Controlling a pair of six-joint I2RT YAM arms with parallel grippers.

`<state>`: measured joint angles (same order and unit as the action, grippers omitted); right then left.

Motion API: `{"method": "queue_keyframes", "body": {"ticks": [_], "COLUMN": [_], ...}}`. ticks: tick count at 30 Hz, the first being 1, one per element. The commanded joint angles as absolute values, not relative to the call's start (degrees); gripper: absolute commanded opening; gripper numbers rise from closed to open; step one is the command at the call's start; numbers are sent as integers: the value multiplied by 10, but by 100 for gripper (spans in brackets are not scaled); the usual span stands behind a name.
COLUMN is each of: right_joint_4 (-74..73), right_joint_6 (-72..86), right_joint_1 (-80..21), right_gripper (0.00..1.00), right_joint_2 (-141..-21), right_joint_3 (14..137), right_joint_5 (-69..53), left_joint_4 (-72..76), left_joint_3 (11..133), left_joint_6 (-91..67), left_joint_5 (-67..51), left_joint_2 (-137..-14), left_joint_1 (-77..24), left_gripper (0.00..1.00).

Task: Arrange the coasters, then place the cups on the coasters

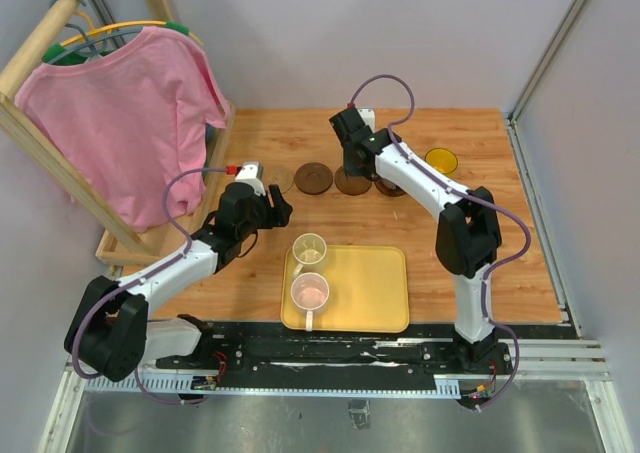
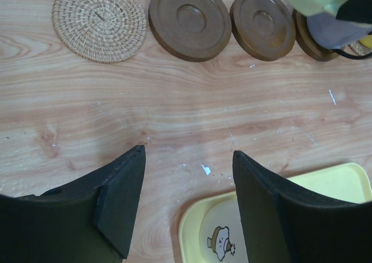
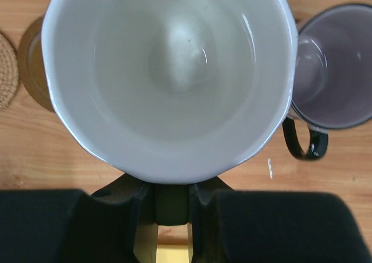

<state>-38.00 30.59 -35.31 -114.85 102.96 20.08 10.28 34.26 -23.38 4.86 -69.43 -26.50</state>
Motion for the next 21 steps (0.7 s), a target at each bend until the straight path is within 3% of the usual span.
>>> {"method": "queue_keyframes", "body": {"ticks": [1,21], "right_joint_4": [-369,-349], "right_joint_6": [281,285], "right_joint_1": [-345,-329], "right_gripper": [1,1], "right_joint_2": [-1180,-1204], "right_joint_3": [1104,1069], "right_joint_5": [192,183], "left_joint_4": [107,111], "left_joint_3": [366,372], "left_joint_6": [-223,-222], "left_joint_5": [57,35], "left_joint_2": [-711,-738], "left_joint_1": [-258,-253], "left_gripper": [65,65]}}
